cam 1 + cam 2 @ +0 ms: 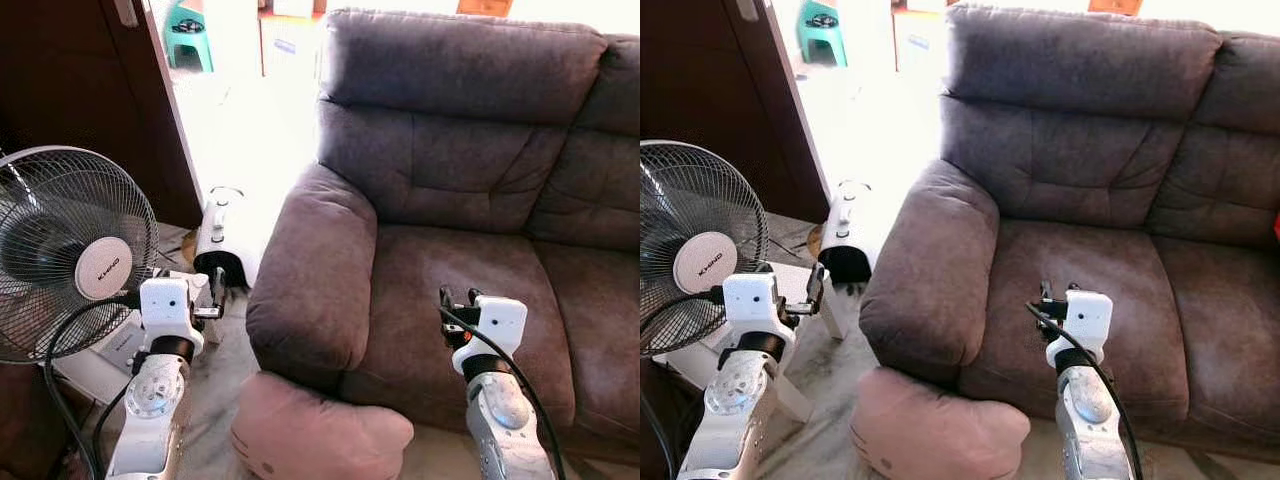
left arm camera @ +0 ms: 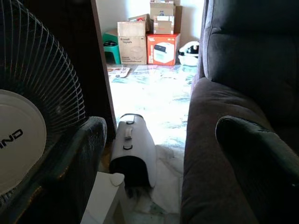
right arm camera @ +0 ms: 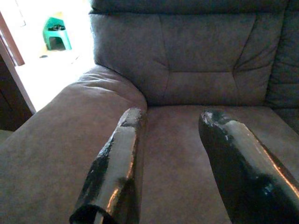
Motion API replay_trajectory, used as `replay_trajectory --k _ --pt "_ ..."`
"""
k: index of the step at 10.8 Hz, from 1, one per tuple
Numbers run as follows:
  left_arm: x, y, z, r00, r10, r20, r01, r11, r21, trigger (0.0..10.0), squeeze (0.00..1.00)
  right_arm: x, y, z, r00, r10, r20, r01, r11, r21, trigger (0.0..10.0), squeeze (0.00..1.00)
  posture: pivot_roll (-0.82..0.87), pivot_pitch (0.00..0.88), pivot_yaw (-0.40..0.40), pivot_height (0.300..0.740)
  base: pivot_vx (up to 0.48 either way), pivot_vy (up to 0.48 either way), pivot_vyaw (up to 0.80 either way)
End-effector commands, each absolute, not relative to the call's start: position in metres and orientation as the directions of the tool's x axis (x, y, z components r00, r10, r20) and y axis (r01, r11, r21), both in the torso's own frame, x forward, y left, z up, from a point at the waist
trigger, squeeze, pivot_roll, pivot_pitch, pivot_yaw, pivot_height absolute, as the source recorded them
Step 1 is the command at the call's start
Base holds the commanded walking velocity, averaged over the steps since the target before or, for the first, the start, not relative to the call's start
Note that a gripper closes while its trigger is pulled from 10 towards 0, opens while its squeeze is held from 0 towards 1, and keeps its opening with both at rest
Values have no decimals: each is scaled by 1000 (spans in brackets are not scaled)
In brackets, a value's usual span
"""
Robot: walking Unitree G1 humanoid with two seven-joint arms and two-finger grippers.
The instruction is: Move the pillow to the sofa from floor
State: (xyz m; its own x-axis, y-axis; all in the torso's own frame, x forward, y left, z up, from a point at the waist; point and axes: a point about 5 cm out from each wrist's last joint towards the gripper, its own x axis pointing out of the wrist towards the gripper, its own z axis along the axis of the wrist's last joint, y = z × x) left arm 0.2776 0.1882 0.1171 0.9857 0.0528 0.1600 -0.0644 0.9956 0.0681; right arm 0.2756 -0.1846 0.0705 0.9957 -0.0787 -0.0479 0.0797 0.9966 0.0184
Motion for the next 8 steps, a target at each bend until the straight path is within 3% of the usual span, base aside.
replay_trajectory --k 1,6,8 --pt "277 191 118 986 64 157 -76 995 70 10000 0 277 -184 74 996 -85 -39 86 996 32 10000 0 98 118 -35 736 0 0 0" --pt "276 192 119 986 64 153 -75 995 69 10000 0 277 -184 72 995 -85 -53 88 995 42 10000 0 101 123 -35 736 0 0 0" --pt "276 191 119 986 64 153 -75 995 69 10000 0 277 -184 72 995 -85 -55 87 995 42 10000 0 101 124 -36 716 0 0 0"
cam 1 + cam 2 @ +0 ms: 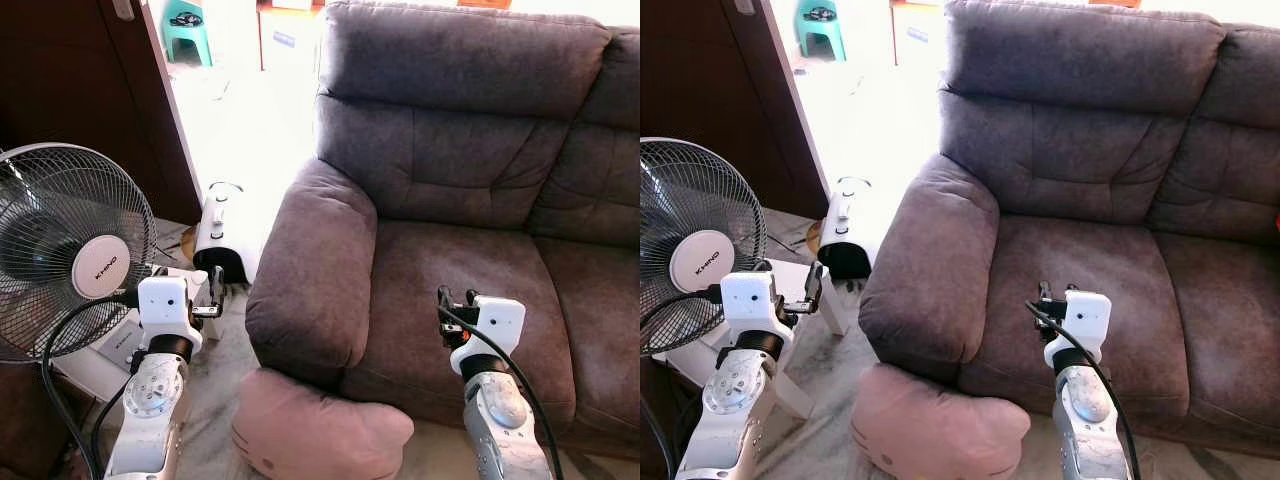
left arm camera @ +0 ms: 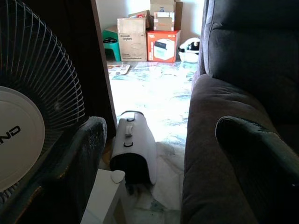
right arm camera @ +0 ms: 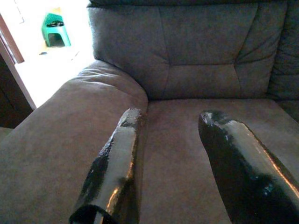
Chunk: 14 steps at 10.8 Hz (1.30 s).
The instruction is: Move the pillow to the sofa from floor
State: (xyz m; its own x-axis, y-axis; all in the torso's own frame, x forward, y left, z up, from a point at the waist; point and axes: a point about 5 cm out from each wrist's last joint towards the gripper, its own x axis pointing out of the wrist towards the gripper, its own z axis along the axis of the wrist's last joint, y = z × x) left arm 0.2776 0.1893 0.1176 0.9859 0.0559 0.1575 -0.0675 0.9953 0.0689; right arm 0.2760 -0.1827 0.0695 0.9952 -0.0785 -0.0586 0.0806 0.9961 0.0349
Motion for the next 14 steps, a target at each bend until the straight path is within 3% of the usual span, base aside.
replay_trajectory --k 1,6,14 --pt "276 191 119 986 66 153 -77 995 69 10000 0 277 -184 72 995 -84 -54 86 995 41 10000 0 101 125 -37 696 0 0 0" --pt "276 191 118 986 66 152 -76 995 66 10000 0 277 -182 71 995 -77 -60 80 996 44 10000 0 104 122 -37 601 0 0 0" --pt "274 193 119 987 71 147 -82 994 72 10000 0 276 -181 70 996 -65 -61 67 997 40 10000 0 107 122 -35 601 0 0 0"
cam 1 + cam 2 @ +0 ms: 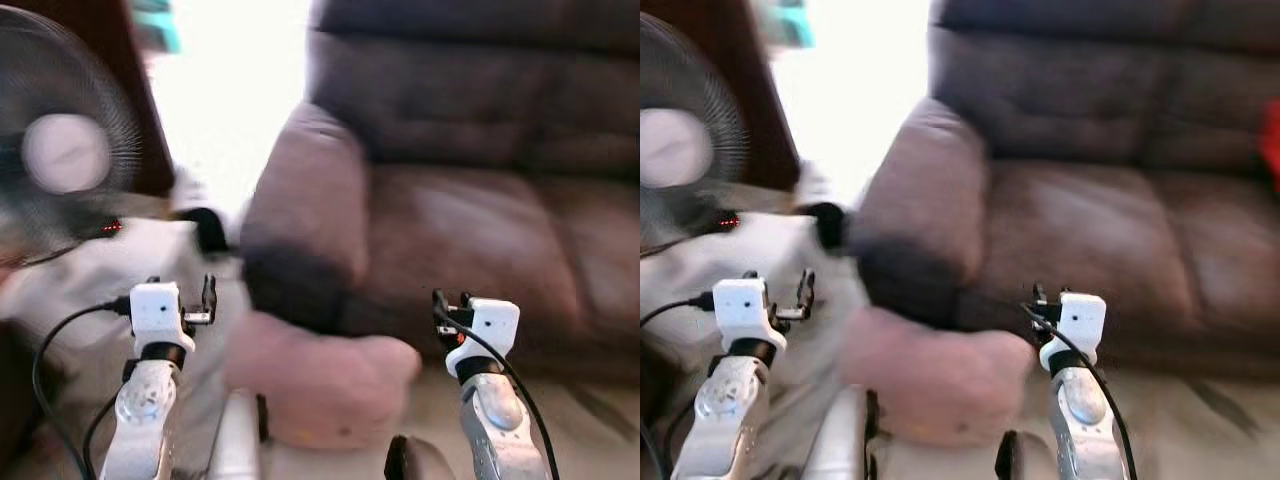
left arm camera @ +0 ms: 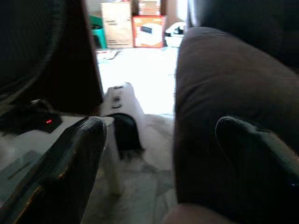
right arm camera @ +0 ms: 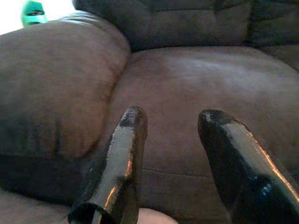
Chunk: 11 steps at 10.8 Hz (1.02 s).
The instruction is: Move the pillow to the sofa from floor
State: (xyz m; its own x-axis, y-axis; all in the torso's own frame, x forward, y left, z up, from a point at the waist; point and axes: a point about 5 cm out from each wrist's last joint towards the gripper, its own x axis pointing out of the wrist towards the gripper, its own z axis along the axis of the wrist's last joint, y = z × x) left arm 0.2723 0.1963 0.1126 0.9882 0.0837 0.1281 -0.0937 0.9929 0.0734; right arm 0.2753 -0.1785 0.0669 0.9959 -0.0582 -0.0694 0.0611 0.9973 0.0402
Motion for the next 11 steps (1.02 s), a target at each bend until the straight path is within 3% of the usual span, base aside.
replay_trajectory --k 1,11 --pt "274 193 118 987 71 145 -82 994 72 10000 0 276 -181 69 996 -64 -66 67 997 39 10000 0 107 122 -35 601 0 0 0" --pt "274 193 117 989 69 130 -79 994 76 10000 0 273 -180 64 995 -55 -82 59 998 38 10000 0 113 145 -34 601 0 0 0"
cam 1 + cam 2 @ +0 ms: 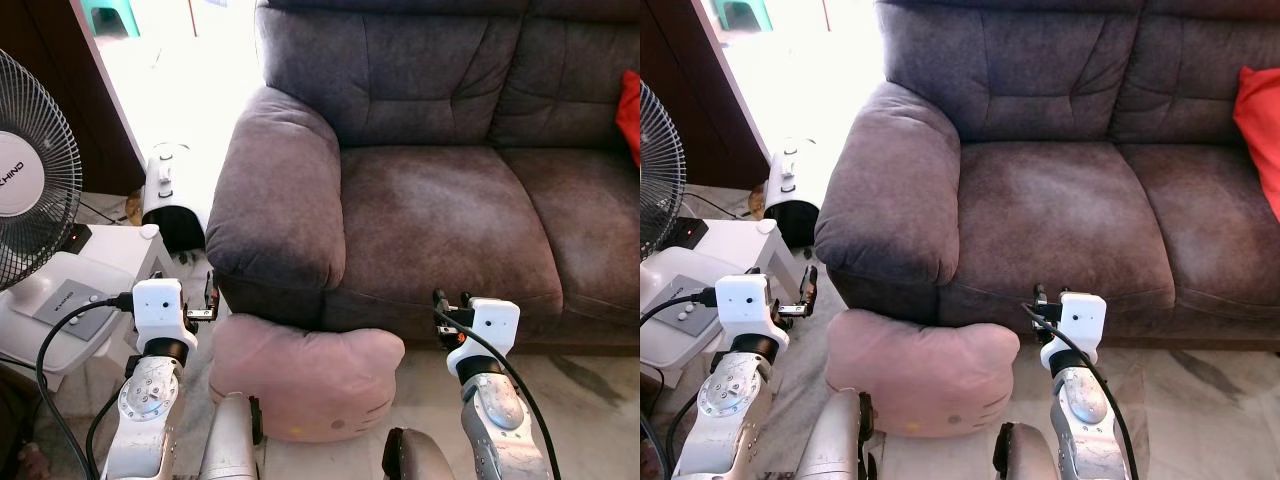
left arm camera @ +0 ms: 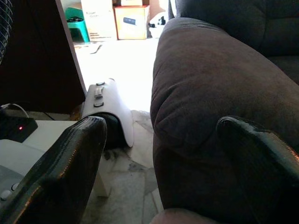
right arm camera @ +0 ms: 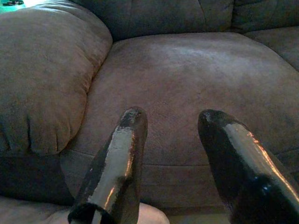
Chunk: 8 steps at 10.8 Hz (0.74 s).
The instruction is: Move the pillow to the sofa from floor
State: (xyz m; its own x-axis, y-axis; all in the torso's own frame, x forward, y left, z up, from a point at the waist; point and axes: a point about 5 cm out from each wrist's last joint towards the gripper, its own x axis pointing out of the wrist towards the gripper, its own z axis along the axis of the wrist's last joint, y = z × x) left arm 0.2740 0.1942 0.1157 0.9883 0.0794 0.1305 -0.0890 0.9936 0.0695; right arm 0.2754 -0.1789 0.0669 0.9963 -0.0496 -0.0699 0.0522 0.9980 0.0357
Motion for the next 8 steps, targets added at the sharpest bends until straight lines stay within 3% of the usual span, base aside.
replay_trajectory --k 1,8 --pt "274 193 117 989 68 129 -78 994 76 10000 0 273 -180 64 995 -55 -82 59 997 40 10000 0 113 145 -34 601 0 0 0" --pt "274 193 117 989 68 128 -78 994 77 10000 0 273 -179 63 995 -46 -87 50 998 48 10000 0 114 148 -34 601 0 0 0"
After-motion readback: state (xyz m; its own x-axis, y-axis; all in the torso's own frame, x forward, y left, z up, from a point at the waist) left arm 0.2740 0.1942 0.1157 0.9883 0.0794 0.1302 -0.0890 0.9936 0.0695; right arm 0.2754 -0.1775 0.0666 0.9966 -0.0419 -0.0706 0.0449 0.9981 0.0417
